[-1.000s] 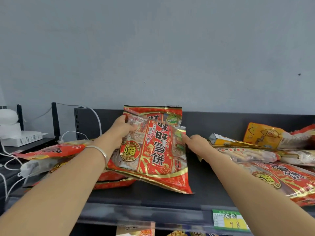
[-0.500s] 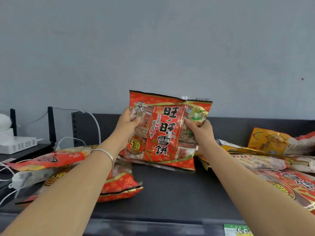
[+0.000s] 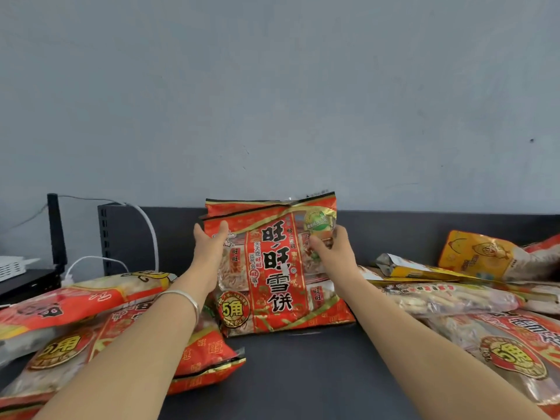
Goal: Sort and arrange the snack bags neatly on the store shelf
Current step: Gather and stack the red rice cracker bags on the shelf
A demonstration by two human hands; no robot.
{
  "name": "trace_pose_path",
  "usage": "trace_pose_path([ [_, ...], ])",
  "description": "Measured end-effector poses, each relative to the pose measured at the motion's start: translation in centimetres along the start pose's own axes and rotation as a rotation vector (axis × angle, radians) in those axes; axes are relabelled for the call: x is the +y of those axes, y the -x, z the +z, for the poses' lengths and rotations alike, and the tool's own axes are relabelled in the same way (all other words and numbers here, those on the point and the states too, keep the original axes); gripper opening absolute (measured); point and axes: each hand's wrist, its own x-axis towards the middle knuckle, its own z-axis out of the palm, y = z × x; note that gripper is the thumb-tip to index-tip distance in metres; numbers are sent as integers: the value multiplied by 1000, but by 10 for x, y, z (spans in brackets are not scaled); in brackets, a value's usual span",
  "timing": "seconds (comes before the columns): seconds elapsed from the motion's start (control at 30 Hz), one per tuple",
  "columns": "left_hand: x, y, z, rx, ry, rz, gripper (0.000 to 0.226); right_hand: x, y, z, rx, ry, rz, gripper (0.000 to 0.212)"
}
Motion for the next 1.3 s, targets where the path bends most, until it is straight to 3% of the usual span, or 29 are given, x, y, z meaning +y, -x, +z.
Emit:
trace_pose_path([
  [0.17,-15,-18,-1,-85,61,-200,118,10,-5,-5,28,24,157,36],
  [0.2,-18,-18,-1,-134,62,-235,113,9,-5,-6,28,42,177,37],
  [0.3,-19,-16,3,-211,26,-210,66,3,-3,-6,31,74,174,48],
  [0.4,-18,-19,5,-254,-26,-189,62,5,2,-3,104,133,71,83],
  [0.47,-17,-20,5,-274,-62,-211,62,10,4,0,154,194,18,96],
  [0.57,-18,-14,5,-228,-124,-145,54,15,7,6,156,281,-36,88],
  [0.8,-15,2,8,-62,-249,257,28,13,13,10,178,336,-90,72],
  [0.97,-7,9,5,-70,-407,98,39,6,20,5,44,610,-20,72],
  [1.07,3,23,-5,-37,-473,122,52,-5,34,9,129,877,-262,65],
  [1.13,11,31,-20,-8,-619,188,53,-12,44,19,129,919,-454,56],
  [1.3,35,57,-81,-36,-1004,303,32,-34,68,70,-237,821,-625,40],
])
